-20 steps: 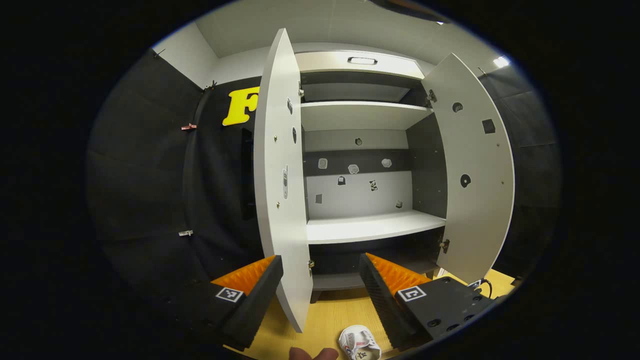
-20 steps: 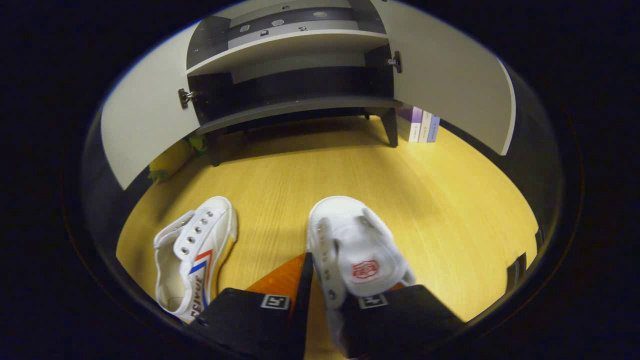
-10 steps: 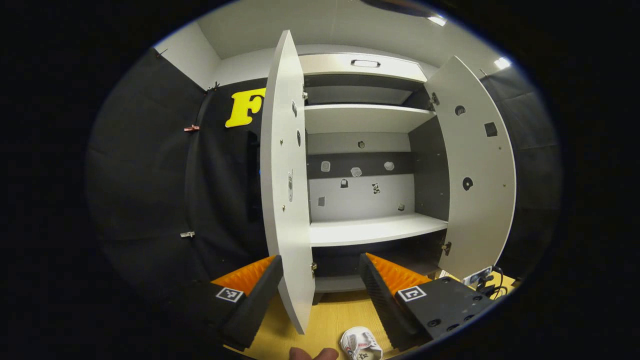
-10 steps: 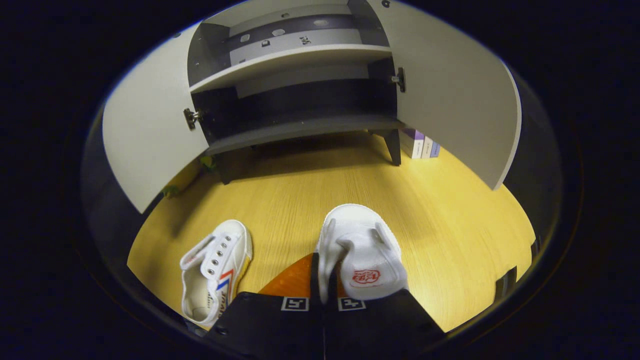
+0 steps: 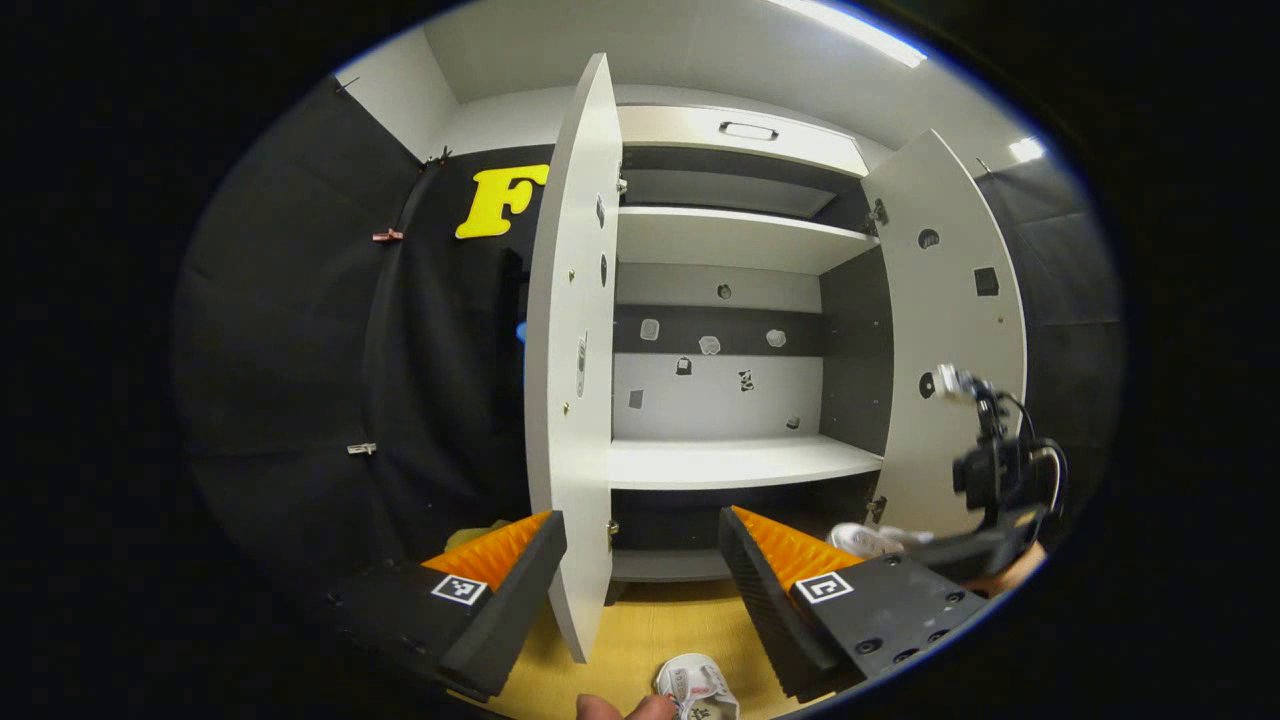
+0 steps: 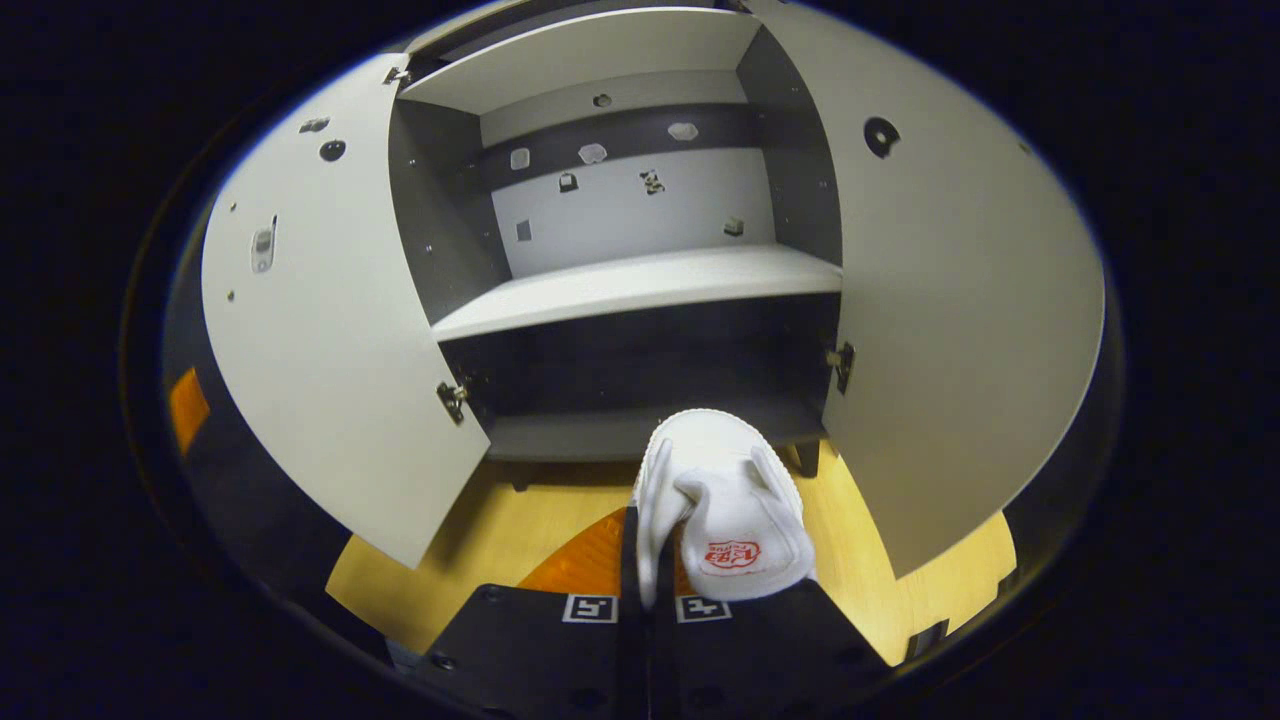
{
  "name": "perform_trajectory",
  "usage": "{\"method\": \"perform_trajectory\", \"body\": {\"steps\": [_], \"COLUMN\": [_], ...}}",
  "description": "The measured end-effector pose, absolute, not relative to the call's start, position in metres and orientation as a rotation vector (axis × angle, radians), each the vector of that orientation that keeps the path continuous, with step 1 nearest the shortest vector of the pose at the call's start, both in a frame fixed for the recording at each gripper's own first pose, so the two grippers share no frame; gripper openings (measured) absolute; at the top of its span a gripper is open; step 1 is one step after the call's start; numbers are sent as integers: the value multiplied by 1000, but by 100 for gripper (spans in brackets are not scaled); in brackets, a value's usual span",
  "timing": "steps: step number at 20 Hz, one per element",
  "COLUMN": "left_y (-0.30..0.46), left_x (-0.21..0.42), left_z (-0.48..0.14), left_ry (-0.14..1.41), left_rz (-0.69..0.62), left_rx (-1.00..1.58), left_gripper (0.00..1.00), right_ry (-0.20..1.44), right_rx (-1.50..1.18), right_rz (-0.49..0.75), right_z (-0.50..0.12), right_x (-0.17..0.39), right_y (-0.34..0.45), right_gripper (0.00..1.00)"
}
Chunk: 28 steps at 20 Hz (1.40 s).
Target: Grab one shoe with the right hand and put it into the shoe cabinet, grab the other shoe with the left hand and put it into the shoe cabinet; then close the right door with the right hand and the left door with the left hand.
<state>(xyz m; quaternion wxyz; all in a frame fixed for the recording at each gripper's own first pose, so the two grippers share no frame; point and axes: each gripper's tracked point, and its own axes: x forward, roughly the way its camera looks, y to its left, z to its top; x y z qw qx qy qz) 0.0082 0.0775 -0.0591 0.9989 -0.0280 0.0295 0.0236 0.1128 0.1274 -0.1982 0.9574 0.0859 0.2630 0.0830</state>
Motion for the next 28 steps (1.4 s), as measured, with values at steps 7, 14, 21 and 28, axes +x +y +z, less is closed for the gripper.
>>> {"method": "perform_trajectory", "body": {"steps": [7,14,21,28], "left_y": [65,53,53,62], "left_x": [6,20,42,50], "left_z": [-52,-55,-70,-73], "left_ry": [44,41,85,105], "left_rz": [10,4,50,105], "left_rx": [-57,-66,-90,-75], "left_gripper": [96,96,96,96], "right_ry": [411,429,567,626], "right_rx": [144,29,-51,-55], "right_rz": [175,140,117,75], "right_z": [-84,-88,-150,-182], "right_x": [234,373,457,488], "right_y": [133,128,124,125], "right_gripper": [2,1,2,2]}}
